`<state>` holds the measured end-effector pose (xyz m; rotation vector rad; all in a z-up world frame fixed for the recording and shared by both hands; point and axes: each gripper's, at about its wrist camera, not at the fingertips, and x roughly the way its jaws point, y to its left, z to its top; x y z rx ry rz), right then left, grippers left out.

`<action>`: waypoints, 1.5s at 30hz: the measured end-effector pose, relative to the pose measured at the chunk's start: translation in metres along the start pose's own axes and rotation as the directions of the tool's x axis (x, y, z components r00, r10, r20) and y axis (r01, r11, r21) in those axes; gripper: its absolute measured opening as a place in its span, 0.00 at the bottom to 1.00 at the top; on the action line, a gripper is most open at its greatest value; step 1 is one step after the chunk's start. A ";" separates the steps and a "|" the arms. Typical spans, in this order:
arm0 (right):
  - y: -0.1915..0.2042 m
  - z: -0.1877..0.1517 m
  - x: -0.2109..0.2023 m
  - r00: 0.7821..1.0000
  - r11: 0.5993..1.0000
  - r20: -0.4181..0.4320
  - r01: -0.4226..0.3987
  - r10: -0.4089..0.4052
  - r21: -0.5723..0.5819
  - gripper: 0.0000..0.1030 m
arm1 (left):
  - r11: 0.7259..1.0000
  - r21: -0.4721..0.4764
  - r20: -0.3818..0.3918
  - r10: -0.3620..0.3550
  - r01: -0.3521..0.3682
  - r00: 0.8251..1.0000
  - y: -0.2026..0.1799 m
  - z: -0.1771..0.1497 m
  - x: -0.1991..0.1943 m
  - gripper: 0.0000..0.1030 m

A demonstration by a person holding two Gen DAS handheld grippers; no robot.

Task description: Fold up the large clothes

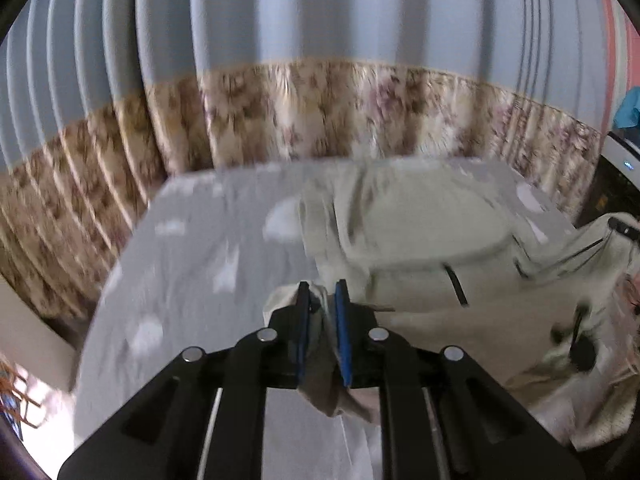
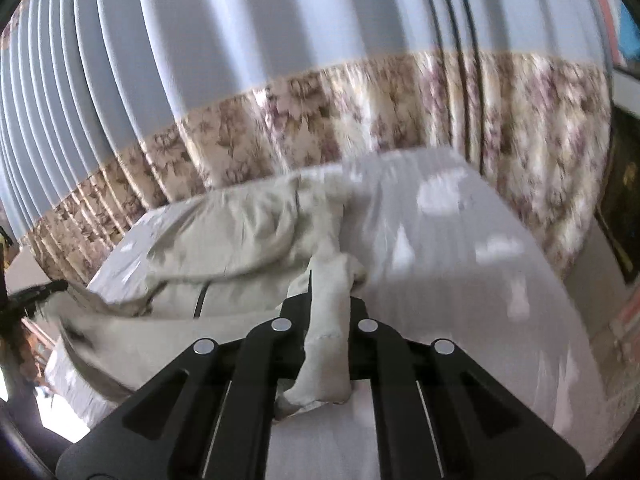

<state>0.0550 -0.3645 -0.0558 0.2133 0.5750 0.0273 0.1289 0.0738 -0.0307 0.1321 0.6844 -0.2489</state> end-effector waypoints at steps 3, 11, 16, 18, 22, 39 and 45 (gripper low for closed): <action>0.007 0.050 0.043 1.000 0.998 0.006 0.017 -0.016 -0.055 0.04 | 0.995 0.058 0.034 0.076 -0.077 0.997 -0.004 0.046 0.035 0.12; 0.003 0.143 0.208 0.976 0.992 -0.179 0.115 -0.121 -0.045 0.04 | 0.972 0.061 -0.065 0.231 -0.227 0.971 0.025 0.146 0.181 0.08; -0.040 0.121 0.317 0.877 0.979 -0.475 0.156 -0.075 0.132 0.23 | 0.972 0.055 -0.149 0.235 -0.229 0.960 0.046 0.148 0.241 0.68; -0.049 0.119 0.317 0.880 0.977 -0.475 0.111 -0.011 0.183 0.25 | 0.984 0.028 -0.159 0.179 -0.177 0.971 0.058 0.141 0.238 0.70; -0.080 0.135 0.273 0.925 0.908 -0.309 -0.080 0.221 0.411 0.82 | 0.994 0.004 -0.198 0.112 -0.114 0.974 0.059 0.124 0.233 0.82; -0.020 0.079 0.299 0.942 0.995 -0.336 -0.020 -0.015 -0.101 0.58 | 0.999 -0.001 -0.338 -0.032 0.033 0.941 0.022 0.097 0.291 0.06; -0.010 0.113 0.299 0.973 0.996 -0.225 0.020 -0.040 -0.090 0.05 | 0.995 0.078 -0.252 0.075 -0.057 0.965 0.014 0.115 0.291 0.01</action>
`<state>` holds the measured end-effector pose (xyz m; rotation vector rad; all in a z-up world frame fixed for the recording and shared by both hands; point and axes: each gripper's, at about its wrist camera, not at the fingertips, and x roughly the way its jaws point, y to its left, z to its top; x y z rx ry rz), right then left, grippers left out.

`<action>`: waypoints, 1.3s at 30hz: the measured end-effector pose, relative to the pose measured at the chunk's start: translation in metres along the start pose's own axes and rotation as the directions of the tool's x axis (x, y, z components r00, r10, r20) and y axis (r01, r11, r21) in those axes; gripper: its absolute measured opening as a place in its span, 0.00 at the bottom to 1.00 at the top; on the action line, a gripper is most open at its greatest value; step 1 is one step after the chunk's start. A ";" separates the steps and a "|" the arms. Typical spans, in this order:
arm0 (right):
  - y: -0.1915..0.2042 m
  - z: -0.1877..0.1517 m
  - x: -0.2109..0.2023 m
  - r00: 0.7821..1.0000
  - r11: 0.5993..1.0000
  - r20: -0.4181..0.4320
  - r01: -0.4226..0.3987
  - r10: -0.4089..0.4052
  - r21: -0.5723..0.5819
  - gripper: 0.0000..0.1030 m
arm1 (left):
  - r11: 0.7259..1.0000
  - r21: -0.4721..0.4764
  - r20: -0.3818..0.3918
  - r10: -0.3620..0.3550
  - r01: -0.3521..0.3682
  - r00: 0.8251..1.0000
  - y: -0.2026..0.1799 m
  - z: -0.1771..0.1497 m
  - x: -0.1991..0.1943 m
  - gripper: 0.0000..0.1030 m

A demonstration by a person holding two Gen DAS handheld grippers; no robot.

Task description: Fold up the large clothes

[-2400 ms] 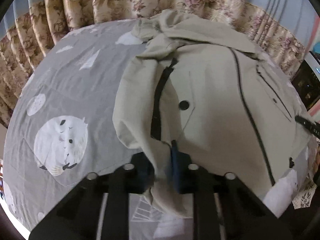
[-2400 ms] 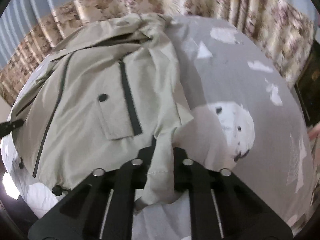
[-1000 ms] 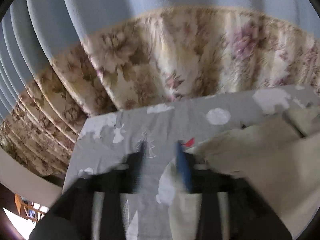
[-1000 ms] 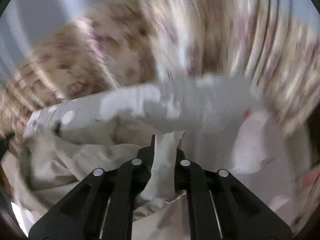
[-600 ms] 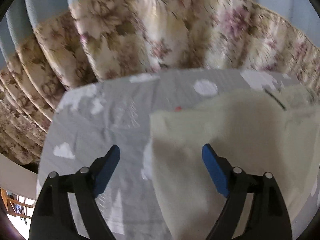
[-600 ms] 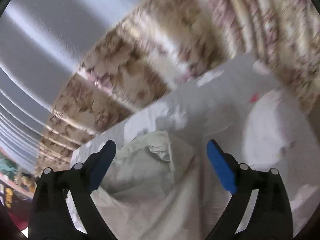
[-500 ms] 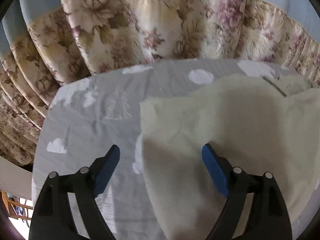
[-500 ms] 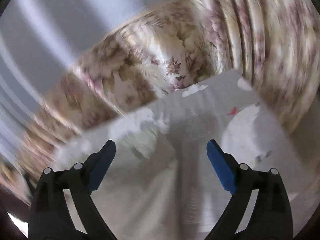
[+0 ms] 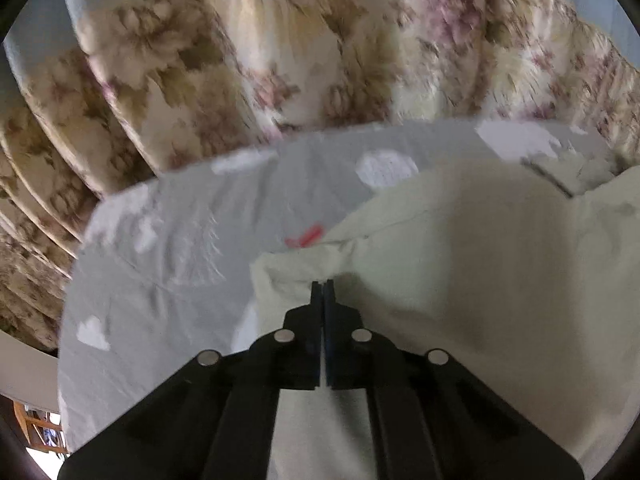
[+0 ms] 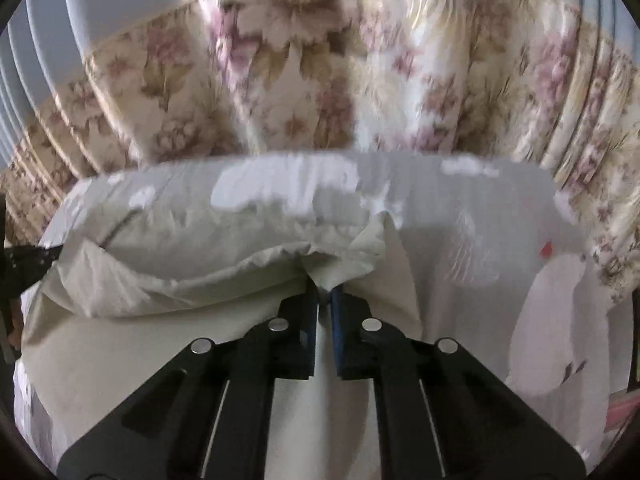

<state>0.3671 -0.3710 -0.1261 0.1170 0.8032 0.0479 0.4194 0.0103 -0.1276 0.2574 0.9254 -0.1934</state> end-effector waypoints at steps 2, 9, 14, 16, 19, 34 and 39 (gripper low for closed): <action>-0.006 0.010 -0.005 0.999 0.999 0.035 -0.001 0.000 0.035 0.05 | 0.997 -0.061 0.045 0.041 -0.038 0.998 0.014 0.013 -0.002 0.01; -0.033 0.001 0.072 0.970 0.988 -0.231 0.100 -0.072 0.115 0.11 | 0.958 0.054 0.004 0.281 -0.281 0.960 0.005 0.024 0.049 0.00; -0.036 -0.004 0.039 0.973 0.985 -0.173 0.164 -0.151 0.062 0.41 | 0.971 -0.006 -0.046 0.237 -0.237 0.970 0.037 0.011 0.029 0.05; -0.041 -0.003 0.005 0.972 0.971 -0.077 0.228 -0.222 0.077 0.67 | 0.974 -0.057 -0.015 0.218 -0.219 0.976 0.051 0.011 0.000 0.30; -0.036 -0.007 -0.035 0.979 0.974 0.013 0.202 -0.204 0.100 0.69 | 0.977 -0.097 0.054 0.197 -0.191 0.979 0.051 0.005 -0.044 0.62; 0.081 -0.057 -0.001 0.996 0.989 -0.033 0.081 -0.086 -0.127 0.53 | 1.000 0.012 -0.061 0.024 -0.023 0.998 -0.100 -0.013 -0.022 0.87; 0.085 -0.069 0.013 0.989 0.972 -0.056 0.124 -0.138 -0.199 0.53 | 0.999 0.042 -0.083 0.038 -0.034 0.996 -0.103 -0.023 0.001 0.93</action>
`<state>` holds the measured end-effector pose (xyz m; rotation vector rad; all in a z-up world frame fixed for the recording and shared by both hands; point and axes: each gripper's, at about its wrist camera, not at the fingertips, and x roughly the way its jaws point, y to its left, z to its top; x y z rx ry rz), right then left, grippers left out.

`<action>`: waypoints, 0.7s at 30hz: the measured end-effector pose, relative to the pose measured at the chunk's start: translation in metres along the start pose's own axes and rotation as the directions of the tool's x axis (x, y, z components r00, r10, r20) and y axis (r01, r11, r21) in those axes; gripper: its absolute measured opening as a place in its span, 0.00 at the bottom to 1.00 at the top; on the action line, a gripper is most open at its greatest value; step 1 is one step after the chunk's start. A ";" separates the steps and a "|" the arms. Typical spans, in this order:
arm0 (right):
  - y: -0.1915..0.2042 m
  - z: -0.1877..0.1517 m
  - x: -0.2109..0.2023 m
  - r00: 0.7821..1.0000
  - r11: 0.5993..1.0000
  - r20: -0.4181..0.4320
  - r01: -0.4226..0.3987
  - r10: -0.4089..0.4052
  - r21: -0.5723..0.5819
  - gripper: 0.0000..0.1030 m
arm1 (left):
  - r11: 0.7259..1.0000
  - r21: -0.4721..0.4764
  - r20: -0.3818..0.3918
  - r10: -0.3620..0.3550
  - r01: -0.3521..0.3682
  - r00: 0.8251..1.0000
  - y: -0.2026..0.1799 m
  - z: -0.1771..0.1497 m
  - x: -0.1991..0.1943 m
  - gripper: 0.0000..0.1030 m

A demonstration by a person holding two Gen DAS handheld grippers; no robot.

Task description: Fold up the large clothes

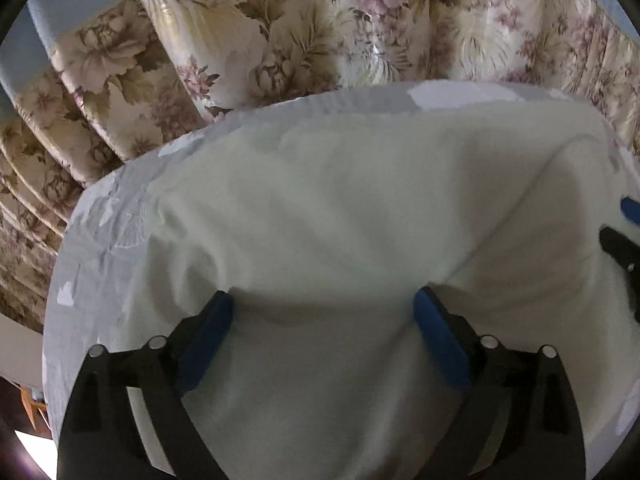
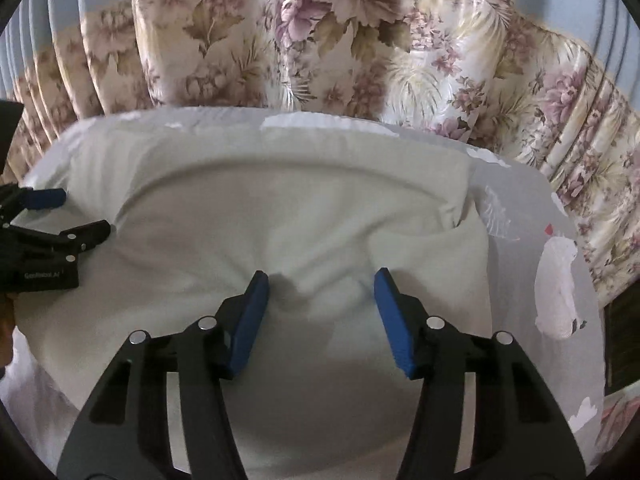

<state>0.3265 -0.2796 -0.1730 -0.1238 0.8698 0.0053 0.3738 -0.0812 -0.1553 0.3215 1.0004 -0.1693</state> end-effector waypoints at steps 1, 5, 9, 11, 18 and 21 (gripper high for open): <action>0.002 0.001 0.005 1.000 1.000 -0.001 0.012 -0.012 -0.023 0.53 | 1.000 0.010 0.000 0.011 -0.011 1.000 -0.002 0.001 0.003 0.94; -0.007 0.010 0.026 1.000 1.000 -0.021 -0.005 0.005 0.006 0.53 | 1.000 -0.006 -0.024 0.004 -0.004 1.000 0.005 0.010 0.015 0.99; -0.004 0.016 0.033 0.999 1.000 -0.032 0.019 -0.019 0.001 0.53 | 1.000 0.004 -0.014 -0.001 0.001 1.000 0.005 0.011 0.017 0.99; -0.004 0.015 0.031 0.999 1.000 -0.027 0.021 -0.021 -0.001 0.53 | 1.000 0.006 0.004 0.004 -0.004 1.000 0.004 0.008 0.015 0.99; -0.010 0.003 -0.018 0.998 0.999 0.050 -0.042 0.041 0.023 0.76 | 0.999 0.026 0.054 -0.021 0.020 0.998 0.014 -0.012 -0.030 0.98; -0.004 0.000 -0.049 0.994 0.999 0.101 -0.044 0.043 0.007 0.76 | 1.000 0.001 0.080 -0.024 0.024 0.997 0.025 -0.024 -0.054 0.98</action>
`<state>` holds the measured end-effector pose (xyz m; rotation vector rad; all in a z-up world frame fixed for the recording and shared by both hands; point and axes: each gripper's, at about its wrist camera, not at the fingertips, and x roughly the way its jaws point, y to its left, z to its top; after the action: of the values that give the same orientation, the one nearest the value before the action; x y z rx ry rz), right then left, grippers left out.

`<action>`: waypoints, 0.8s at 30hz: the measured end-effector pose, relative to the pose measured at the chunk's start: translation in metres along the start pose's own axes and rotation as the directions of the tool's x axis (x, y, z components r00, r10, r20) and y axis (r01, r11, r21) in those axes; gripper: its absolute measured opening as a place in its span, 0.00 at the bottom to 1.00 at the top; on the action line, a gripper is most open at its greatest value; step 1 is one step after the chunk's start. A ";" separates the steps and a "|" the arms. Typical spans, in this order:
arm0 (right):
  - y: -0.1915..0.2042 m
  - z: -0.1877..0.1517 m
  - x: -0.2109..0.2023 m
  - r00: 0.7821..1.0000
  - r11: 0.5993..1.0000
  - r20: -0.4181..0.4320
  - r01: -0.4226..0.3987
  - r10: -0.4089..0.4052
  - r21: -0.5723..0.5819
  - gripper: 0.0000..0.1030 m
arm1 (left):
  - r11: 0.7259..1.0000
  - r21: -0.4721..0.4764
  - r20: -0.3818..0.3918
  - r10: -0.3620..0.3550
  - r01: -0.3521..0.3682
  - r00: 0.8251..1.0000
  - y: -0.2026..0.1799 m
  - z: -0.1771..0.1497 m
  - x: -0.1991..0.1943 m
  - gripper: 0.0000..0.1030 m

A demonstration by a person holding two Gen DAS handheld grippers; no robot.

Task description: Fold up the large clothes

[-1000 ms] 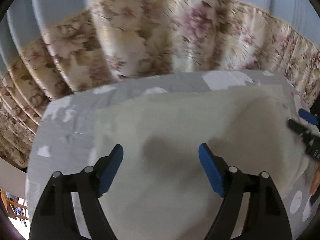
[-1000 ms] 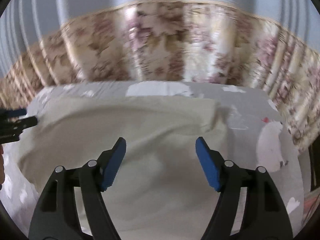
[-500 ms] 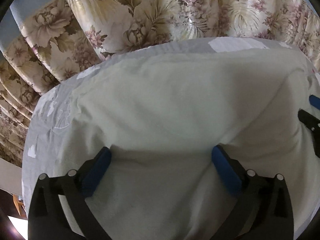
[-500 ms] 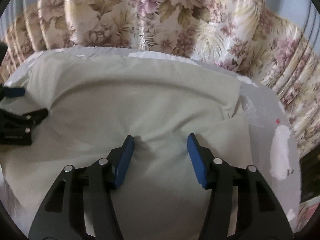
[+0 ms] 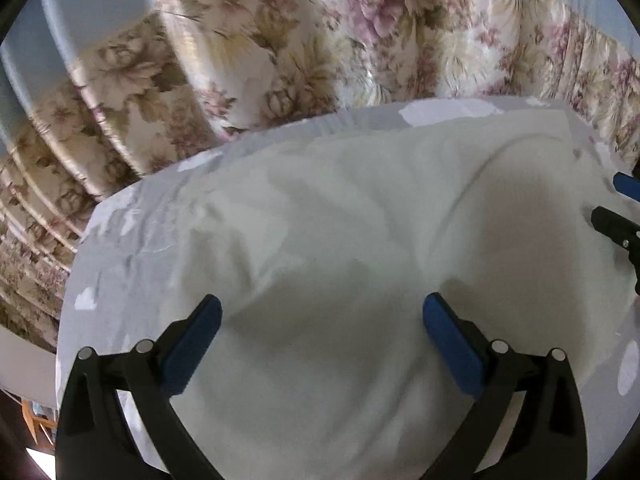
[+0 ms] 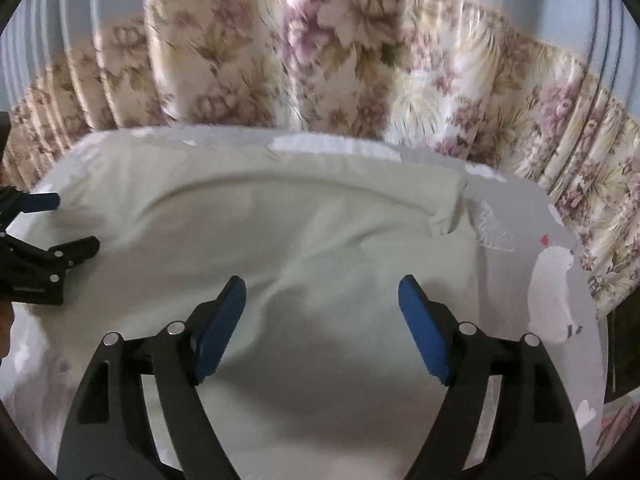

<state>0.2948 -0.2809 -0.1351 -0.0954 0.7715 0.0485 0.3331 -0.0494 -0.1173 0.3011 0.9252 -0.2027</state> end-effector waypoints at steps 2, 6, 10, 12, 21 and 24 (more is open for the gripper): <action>0.006 -0.003 -0.015 1.000 1.000 0.006 0.014 -0.014 0.002 0.76 | 1.000 -0.024 0.000 -0.012 0.012 1.000 0.006 -0.009 -0.009 0.98; 0.012 -0.021 -0.006 0.997 0.999 -0.063 0.045 -0.046 -0.023 0.72 | 1.000 -0.004 -0.026 0.020 -0.021 0.999 0.010 -0.026 0.001 0.98; -0.002 -0.034 0.017 0.992 0.999 -0.123 0.025 -0.020 0.037 0.71 | 0.999 -0.028 -0.091 -0.027 0.025 0.996 0.016 -0.034 0.029 0.99; -0.002 -0.036 0.027 0.990 0.999 -0.136 0.031 -0.028 0.022 0.73 | 1.000 0.016 -0.077 0.009 -0.008 0.997 0.009 -0.036 0.033 0.99; -0.002 -0.038 0.022 0.993 0.999 -0.109 0.036 -0.033 0.021 0.75 | 1.000 0.002 -0.034 0.009 -0.009 0.999 0.009 -0.040 0.029 0.99; -0.005 -0.036 0.014 0.995 0.998 -0.095 0.027 -0.022 0.050 0.81 | 1.000 -0.008 -0.049 0.006 -0.006 0.999 0.010 -0.039 0.022 0.99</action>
<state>0.2806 -0.2892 -0.1703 -0.0585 0.8655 0.0003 0.3191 -0.0279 -0.1554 0.3023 0.9732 -0.1863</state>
